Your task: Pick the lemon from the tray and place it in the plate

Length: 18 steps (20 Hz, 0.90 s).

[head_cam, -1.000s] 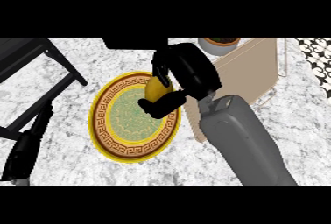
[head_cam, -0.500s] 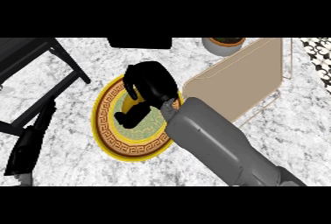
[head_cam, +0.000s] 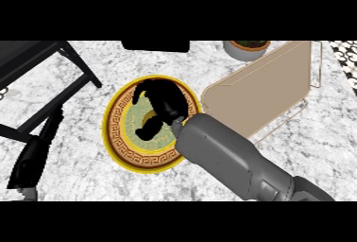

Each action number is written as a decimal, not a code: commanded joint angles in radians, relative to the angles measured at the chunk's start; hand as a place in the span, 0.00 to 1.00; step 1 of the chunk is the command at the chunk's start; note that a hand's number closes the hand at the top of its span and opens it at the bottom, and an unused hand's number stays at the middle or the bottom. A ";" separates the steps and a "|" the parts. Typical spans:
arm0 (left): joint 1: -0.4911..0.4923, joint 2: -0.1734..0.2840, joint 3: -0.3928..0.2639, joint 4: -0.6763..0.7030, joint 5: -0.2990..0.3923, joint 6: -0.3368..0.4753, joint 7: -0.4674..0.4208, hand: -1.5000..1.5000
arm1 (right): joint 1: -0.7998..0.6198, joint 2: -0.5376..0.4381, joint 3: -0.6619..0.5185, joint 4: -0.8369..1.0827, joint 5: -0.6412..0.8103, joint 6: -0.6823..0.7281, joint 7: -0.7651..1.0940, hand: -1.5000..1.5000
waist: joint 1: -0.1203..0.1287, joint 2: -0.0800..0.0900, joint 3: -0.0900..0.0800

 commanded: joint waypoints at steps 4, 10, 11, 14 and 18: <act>-0.011 0.010 0.025 0.050 0.008 -0.016 -0.036 0.50 | -0.020 0.000 0.053 0.066 -0.178 -0.180 -0.119 0.00 | 0.006 0.005 0.000; 0.021 -0.033 -0.011 0.006 -0.015 0.007 -0.022 0.50 | 0.029 0.000 -0.091 0.051 -0.262 -0.352 -0.242 0.00 | -0.017 0.000 0.001; 0.044 -0.008 0.017 -0.032 0.009 -0.012 0.002 0.50 | -0.017 0.000 -0.123 0.073 -0.279 -0.335 -0.215 0.00 | -0.019 -0.004 0.001; 0.037 -0.001 0.025 -0.062 0.002 -0.007 0.038 0.50 | 0.034 -0.005 -0.228 0.089 -0.300 -0.299 -0.300 0.00 | -0.046 -0.007 0.002; 0.057 -0.036 0.018 -0.010 -0.016 0.021 -0.008 0.50 | 0.084 -0.056 -0.381 0.036 -0.421 -0.199 -0.448 0.00 | -0.050 -0.004 0.002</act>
